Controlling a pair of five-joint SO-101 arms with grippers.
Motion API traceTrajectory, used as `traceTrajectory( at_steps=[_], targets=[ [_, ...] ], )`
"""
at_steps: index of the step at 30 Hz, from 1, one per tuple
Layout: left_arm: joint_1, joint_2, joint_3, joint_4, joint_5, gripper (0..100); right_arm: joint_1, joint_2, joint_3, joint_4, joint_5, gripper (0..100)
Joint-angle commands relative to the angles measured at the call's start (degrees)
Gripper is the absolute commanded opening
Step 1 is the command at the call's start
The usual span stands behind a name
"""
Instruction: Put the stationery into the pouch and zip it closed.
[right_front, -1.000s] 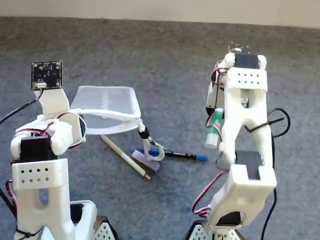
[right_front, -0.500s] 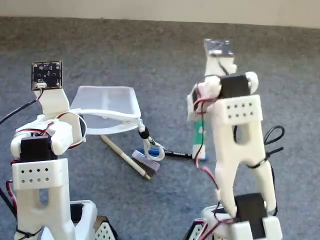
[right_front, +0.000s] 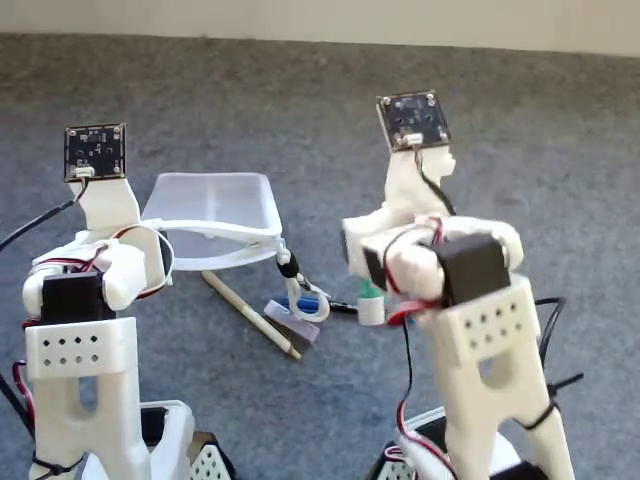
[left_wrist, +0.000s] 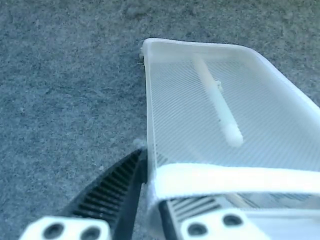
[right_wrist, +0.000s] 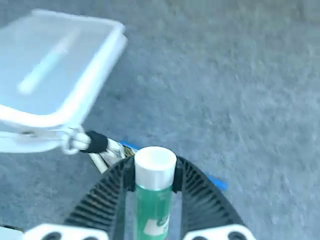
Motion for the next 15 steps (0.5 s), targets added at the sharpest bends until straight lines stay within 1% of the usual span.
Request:
traceTrajectory(
  at_steps=[1,9,15],
  targets=[
    [0.13,-1.71,-3.38,-0.79,-0.44,1,-3.03,-5.41,1.98,-6.73,-0.53,0.5],
    [0.13,-1.45,-7.16,-0.62,-0.26,1,-8.48,-15.60,11.30,-21.49,-0.53,0.5],
    [0.13,-1.36,-11.74,3.16,-0.26,1,-13.76,-25.19,22.02,-38.37,-0.18,0.5]
  ],
)
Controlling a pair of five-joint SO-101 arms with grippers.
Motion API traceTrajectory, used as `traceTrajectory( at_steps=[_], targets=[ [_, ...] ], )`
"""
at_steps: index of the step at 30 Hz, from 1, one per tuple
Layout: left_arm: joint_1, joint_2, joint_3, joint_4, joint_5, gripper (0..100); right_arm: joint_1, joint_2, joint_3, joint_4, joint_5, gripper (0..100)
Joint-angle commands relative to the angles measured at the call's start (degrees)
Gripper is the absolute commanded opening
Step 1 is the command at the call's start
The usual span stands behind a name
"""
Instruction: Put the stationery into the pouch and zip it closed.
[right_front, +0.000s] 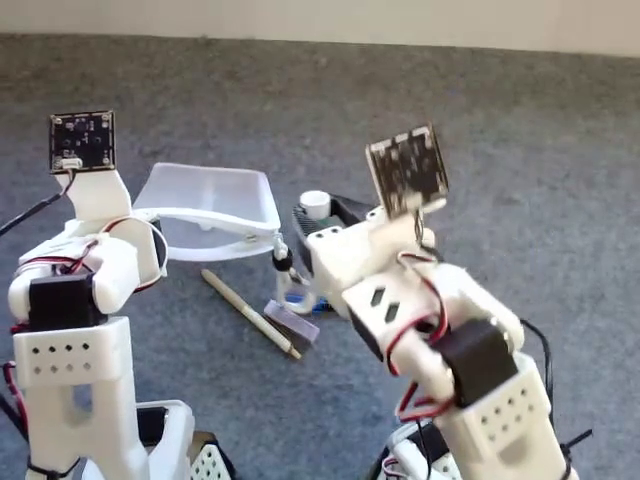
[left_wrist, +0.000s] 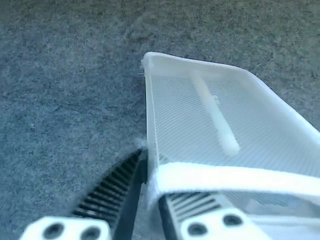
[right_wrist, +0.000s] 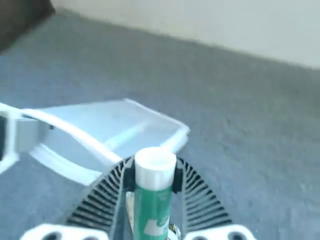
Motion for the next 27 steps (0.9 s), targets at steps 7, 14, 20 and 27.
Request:
traceTrajectory(
  at_steps=[7,14,20,27],
  targets=[
    [0.22,-1.36,-4.44,1.14,-0.26,1,-9.27,-14.73,19.03,-28.35,-0.18,0.5],
    [0.22,-1.27,-4.35,1.14,-0.26,1,-11.38,-20.53,27.47,-41.89,-0.18,0.5],
    [0.22,-1.27,-4.35,1.23,-0.26,1,-12.35,-18.51,34.07,-60.18,-0.18,0.5],
    [0.22,-1.27,-4.26,1.93,-0.26,1,-12.35,-10.59,41.80,-82.51,-0.09,0.5]
  ],
)
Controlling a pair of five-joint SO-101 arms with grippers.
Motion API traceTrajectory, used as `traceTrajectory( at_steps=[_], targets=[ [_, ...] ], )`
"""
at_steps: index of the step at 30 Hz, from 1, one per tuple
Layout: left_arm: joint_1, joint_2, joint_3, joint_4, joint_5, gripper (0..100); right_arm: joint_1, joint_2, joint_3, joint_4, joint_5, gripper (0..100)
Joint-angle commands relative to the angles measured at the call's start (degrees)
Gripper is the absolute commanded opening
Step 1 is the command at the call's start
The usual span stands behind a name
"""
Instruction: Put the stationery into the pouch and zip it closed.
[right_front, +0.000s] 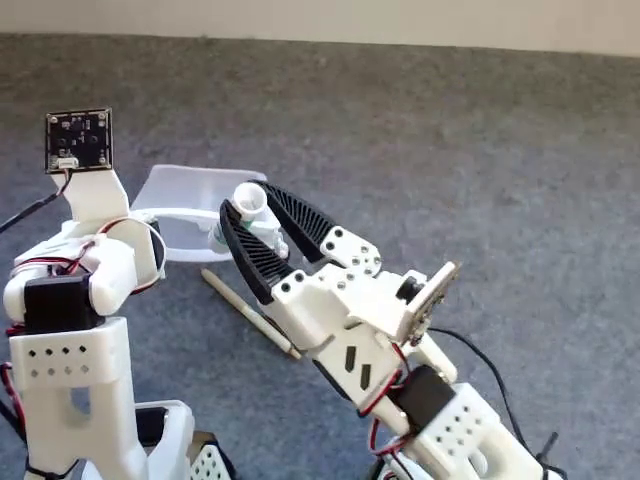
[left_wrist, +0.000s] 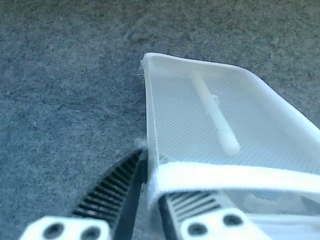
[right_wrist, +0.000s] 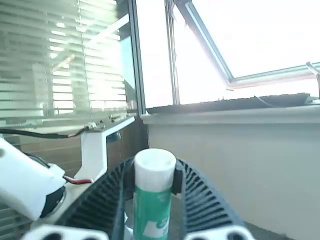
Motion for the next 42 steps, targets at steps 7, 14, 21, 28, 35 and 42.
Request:
traceTrajectory(
  at_steps=[7,14,21,28,35,42],
  targets=[
    [0.22,-1.27,-3.21,0.18,-0.26,1,-0.57,14.64,3.03,-22.73,-0.09,0.5],
    [0.22,-1.27,-3.21,0.18,-0.26,1,-0.57,27.38,3.03,-34.15,-0.09,0.5],
    [0.22,-1.27,-3.21,0.18,-0.26,1,-0.75,32.31,5.49,-42.86,-0.09,0.5],
    [0.22,-1.36,-1.19,-0.26,-0.26,1,-0.75,21.93,8.66,-42.59,-0.09,0.5],
    [0.22,-1.36,-1.45,-0.26,-0.26,1,-2.15,7.87,8.57,-29.14,0.26,0.5],
    [0.22,-1.36,-1.54,-0.26,-0.26,1,-5.49,3.21,8.57,-20.70,0.26,0.5]
  ],
)
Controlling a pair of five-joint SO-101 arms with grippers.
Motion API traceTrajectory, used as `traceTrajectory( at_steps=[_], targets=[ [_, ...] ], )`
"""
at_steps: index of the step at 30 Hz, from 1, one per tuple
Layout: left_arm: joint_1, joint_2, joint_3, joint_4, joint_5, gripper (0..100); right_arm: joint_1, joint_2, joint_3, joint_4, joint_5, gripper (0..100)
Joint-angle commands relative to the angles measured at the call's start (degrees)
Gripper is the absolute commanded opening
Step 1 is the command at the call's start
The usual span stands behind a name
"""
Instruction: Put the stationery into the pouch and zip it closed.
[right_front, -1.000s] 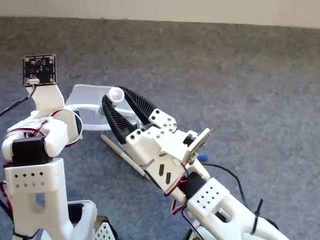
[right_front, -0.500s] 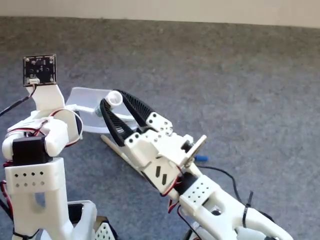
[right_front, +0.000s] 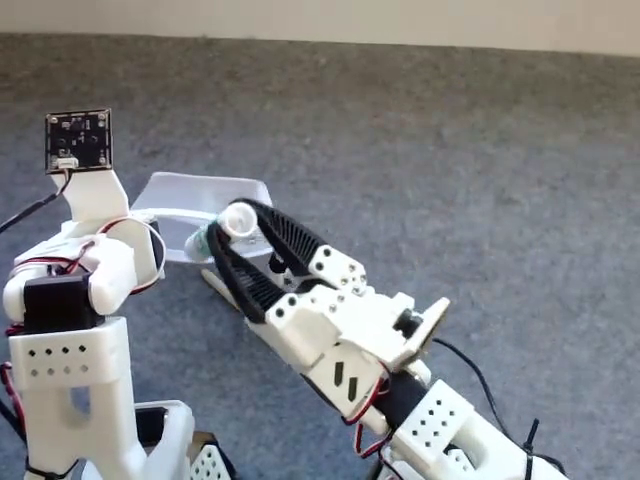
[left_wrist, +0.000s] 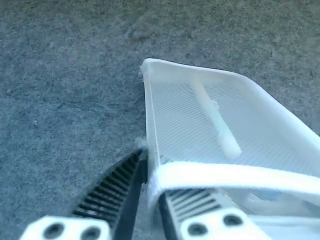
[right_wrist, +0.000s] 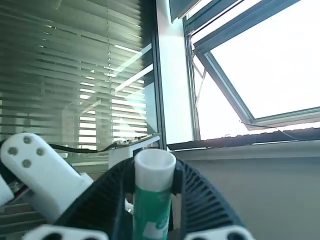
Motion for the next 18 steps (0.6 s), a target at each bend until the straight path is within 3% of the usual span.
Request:
traceTrajectory(
  at_steps=[1,18],
  targets=[
    [0.22,-1.45,-1.54,-0.35,-0.18,1,-0.84,0.04,-0.75,1.10,0.35,0.5],
    [0.22,-1.54,-1.19,-0.26,-0.18,1,4.53,25.36,-1.19,-19.47,0.26,0.5]
  ],
)
